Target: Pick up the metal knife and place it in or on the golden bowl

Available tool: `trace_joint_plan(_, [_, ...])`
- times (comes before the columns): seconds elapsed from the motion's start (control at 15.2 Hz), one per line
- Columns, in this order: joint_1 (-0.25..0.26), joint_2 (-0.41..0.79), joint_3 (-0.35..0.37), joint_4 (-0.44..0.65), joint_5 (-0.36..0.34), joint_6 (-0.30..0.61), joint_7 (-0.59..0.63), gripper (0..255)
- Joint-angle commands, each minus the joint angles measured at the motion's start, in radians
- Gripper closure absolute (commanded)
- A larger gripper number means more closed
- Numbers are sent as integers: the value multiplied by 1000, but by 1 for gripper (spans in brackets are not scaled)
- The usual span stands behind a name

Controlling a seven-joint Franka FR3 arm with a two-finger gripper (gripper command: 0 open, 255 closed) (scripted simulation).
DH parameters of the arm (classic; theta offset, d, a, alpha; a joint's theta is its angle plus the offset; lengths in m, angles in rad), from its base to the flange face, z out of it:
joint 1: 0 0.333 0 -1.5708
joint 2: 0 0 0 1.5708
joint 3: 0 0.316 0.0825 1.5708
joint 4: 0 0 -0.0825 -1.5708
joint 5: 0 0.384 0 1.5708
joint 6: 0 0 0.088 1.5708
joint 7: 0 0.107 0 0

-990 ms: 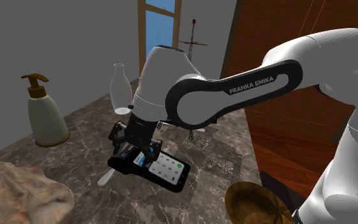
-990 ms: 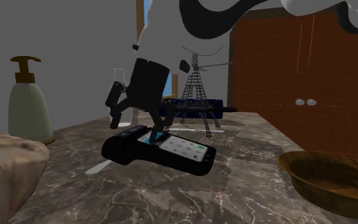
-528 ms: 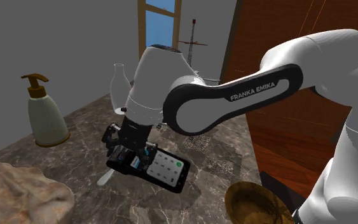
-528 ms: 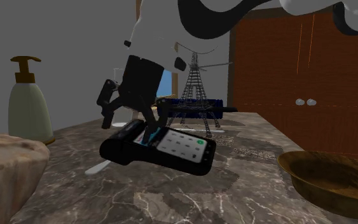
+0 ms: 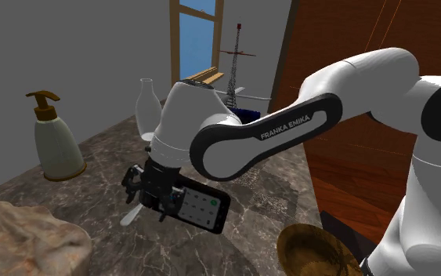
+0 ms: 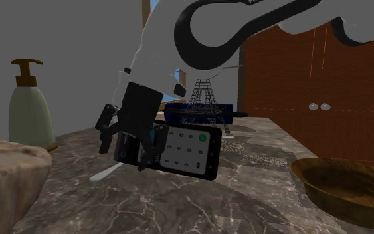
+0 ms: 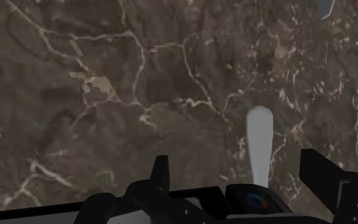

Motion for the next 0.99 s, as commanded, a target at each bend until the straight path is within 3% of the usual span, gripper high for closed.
trace_joint_plan(0.0, [4, 8, -7, 0, -17, -3, 1, 0])
trace_joint_plan(0.07, [3, 5, -6, -2, -15, -3, 0, 255])
trace_joint_plan(0.66, [5, 9, -7, 9, -18, -8, 1, 255])
trace_joint_plan(0.73, [5, 9, -7, 9, -18, -8, 1, 0])
trace_joint_plan(0.92, [15, 65, -48, 142, -76, -178, 13, 0])
